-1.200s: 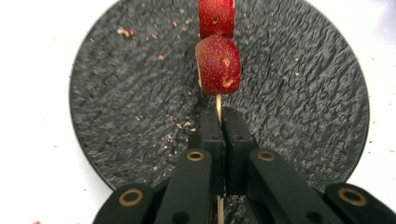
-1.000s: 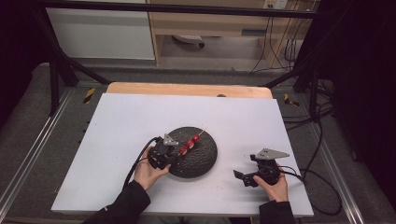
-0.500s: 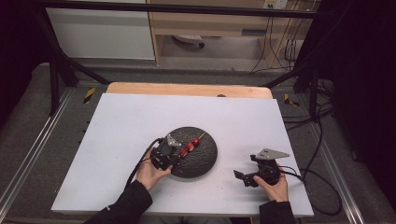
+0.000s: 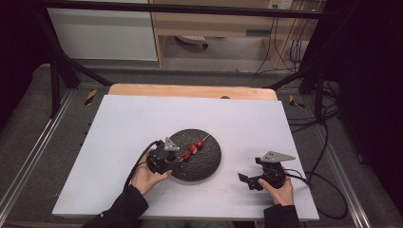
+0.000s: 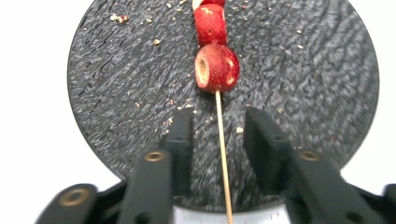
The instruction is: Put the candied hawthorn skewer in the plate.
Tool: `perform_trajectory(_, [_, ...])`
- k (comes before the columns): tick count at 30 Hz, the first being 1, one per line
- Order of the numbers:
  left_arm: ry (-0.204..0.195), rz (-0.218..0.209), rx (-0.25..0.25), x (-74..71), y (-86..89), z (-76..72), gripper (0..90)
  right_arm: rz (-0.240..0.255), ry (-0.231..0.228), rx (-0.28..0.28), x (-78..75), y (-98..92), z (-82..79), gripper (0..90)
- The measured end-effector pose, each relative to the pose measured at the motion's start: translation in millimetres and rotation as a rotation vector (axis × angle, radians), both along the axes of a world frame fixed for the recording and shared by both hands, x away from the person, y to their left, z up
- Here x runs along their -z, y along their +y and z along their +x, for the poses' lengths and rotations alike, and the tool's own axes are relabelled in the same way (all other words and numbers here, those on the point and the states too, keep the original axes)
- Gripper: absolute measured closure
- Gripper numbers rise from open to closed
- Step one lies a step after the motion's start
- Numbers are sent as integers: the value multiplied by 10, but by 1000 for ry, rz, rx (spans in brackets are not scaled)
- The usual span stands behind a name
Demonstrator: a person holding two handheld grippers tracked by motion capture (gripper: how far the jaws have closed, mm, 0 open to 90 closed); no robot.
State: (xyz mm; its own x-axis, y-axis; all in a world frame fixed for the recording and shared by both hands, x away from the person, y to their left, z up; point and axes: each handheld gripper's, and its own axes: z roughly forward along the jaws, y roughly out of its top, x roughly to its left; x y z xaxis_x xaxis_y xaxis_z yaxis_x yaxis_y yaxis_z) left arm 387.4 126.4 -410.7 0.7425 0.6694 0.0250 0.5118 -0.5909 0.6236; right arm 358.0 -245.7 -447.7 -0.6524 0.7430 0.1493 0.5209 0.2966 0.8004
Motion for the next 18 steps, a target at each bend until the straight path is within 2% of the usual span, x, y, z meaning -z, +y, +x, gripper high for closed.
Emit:
perform_trajectory(2, [-21,-6,11,-24,52,-33,551,1,-4,3,0,-2,0,6])
perform_trajectory(5, [-28,-7,31,-61,139,-70,473,5,-2,6,-5,-5,-4,6])
perform_trajectory(14, [-44,-47,12,-133,460,-127,245,6,-1,5,-3,-4,-3,6])
perform_trajectory(18, [-45,-58,12,-119,612,-172,155,8,-1,5,-5,-5,-6,6])
